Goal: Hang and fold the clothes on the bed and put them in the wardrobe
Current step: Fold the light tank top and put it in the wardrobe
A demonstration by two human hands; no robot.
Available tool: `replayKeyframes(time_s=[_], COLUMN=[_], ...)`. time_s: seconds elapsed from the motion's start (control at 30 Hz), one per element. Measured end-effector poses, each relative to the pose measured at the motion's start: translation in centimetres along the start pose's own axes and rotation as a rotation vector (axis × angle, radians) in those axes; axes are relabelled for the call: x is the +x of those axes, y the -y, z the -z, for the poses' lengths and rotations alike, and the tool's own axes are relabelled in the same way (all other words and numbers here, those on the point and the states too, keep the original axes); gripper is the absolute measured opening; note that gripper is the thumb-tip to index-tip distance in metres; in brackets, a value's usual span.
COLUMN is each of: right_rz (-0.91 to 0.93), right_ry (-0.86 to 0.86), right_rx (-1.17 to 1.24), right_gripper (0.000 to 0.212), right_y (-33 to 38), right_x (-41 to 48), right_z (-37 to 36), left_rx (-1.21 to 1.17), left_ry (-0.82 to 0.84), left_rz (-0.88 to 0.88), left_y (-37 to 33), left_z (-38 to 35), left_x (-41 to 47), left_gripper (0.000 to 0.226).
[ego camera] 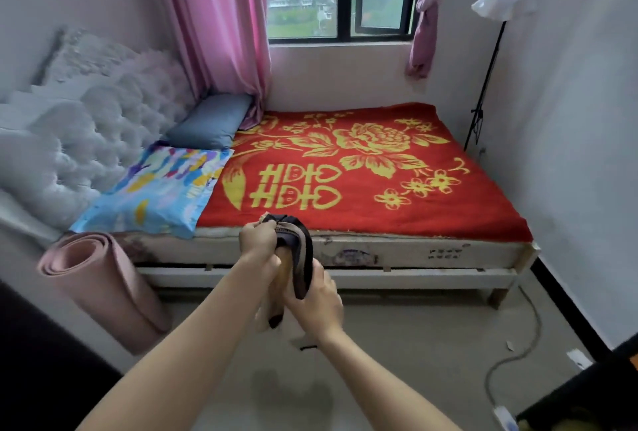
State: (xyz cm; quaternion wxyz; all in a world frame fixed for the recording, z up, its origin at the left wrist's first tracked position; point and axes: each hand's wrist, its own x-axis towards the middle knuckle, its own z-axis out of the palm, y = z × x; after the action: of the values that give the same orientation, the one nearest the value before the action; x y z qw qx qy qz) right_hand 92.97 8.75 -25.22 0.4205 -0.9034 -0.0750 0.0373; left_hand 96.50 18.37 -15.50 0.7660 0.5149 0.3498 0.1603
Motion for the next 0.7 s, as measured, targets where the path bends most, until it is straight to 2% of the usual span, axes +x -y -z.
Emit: replayKeyframes(time_s=[0.1, 0.13, 0.23, 0.33, 0.47, 0.6, 0.63, 0.7], right_rz=[-0.054, -0.072, -0.017, 0.101, 0.207, 0.073, 0.005, -0.147], right_ry=[0.018, 0.019, 0.054, 0.163, 0.319, 0.412, 0.419, 0.417], right_rx=[0.014, 0.026, -0.025, -0.013, -0.050, -0.100, -0.091, 0.025], right_gripper=[0.024, 0.018, 0.013, 0.026, 0.021, 0.020, 0.019, 0.019], right_y=[-0.3, -0.6, -1.2, 0.2, 4.2, 8.7, 9.6, 11.5], right_x=[2.0, 2.8, 5.9, 9.4, 15.8, 21.9, 22.9, 25.5], right_z=[-1.0, -0.9, 0.4, 2.9, 5.7, 6.6, 6.5, 5.4], left_rx=[-0.094, -0.112, -0.166, -0.194, -0.147, -0.051, -0.048, 0.037], left_ry=[-0.074, -0.099, -0.157, -0.168, -0.099, 0.100, 0.148, 0.216], left_rz=[0.049, 0.050, 0.071, 0.142, 0.239, 0.259, 0.228, 0.117], left_y=[-1.1, -1.5, -2.3, -2.6, -2.1, -3.2, -3.6, -4.7], left_z=[2.2, 3.1, 5.7, 6.7, 6.6, 5.7, 5.2, 3.9], left_x=[1.8, 2.6, 5.7, 8.4, 13.4, 18.3, 18.7, 20.6], left_gripper=[0.017, 0.019, 0.028, 0.021, 0.023, 0.010, 0.007, 0.015])
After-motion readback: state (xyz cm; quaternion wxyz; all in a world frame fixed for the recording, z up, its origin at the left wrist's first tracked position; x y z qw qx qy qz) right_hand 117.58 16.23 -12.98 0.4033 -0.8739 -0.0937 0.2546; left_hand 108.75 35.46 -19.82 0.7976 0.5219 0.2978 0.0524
